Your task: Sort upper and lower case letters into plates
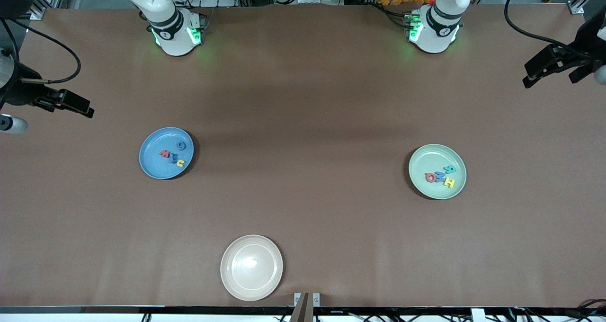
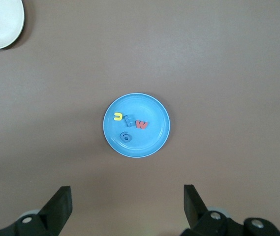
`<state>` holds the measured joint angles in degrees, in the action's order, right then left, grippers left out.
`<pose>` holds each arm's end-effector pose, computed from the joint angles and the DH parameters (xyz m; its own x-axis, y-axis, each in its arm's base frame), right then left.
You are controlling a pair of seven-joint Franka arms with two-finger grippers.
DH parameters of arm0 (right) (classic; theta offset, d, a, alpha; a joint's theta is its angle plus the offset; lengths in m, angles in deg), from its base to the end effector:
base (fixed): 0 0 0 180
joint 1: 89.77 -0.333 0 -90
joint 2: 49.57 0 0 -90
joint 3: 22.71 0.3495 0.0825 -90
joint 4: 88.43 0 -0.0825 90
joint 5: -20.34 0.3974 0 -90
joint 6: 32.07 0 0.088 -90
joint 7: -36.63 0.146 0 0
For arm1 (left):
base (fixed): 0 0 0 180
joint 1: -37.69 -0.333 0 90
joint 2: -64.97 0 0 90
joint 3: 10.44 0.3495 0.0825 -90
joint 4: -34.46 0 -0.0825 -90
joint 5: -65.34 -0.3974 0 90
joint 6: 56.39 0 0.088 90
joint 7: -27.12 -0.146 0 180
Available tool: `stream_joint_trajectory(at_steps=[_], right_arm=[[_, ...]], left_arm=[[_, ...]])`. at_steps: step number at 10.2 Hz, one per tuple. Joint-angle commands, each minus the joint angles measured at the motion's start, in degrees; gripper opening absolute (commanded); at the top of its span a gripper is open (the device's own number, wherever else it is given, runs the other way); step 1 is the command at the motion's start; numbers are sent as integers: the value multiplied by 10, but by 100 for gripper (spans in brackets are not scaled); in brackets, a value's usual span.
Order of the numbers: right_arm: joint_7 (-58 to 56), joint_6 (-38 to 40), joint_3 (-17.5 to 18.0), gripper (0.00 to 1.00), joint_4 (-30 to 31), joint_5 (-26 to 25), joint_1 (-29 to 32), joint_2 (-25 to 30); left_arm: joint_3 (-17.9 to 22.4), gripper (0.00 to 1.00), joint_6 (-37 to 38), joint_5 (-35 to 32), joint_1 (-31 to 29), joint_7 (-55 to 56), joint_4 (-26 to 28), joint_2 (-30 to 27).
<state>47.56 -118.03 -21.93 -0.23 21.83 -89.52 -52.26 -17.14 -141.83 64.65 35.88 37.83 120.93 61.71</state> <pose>0.5725 0.0091 0.6016 0.9798 -0.1786 -0.0894 -0.1802 -0.9836 -0.0099 0.5391 -0.0464 0.6729 0.9939 0.1023 0.0413 0.1029 -0.9946 -0.0111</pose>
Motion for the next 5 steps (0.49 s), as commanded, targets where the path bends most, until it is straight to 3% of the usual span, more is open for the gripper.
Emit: stream_joint_trajectory(at_steps=[1, 5], right_arm=[[-6, 3, 1, 100, 3, 12, 5, 3], [-7, 4, 1, 100, 3, 12, 5, 2]], left_arm=[[-2, 100, -24, -7, -2, -13, 23, -6], [-2, 100, -24, -5, -2, -3, 21, -3]])
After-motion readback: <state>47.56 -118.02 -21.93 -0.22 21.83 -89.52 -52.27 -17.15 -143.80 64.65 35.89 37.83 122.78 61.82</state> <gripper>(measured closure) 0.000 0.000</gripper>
